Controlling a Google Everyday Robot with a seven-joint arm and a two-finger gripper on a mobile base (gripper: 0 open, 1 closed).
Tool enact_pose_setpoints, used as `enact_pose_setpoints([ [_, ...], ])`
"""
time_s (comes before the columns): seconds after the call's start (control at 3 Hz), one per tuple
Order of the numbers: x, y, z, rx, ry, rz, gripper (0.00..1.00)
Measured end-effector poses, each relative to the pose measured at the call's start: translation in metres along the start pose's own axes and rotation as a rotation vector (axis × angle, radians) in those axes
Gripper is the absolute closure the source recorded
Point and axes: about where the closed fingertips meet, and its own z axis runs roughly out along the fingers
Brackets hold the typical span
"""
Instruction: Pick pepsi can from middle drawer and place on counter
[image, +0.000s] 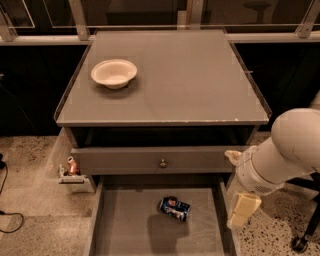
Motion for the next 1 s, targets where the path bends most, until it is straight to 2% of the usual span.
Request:
enact_pose_setpoints([
  [0.33, 0.025, 0.010, 0.063, -0.049, -0.012, 0.042, 0.00],
  [1.0, 0.074, 0.023, 0.220, -0.123, -0.045, 0.122, 0.00],
])
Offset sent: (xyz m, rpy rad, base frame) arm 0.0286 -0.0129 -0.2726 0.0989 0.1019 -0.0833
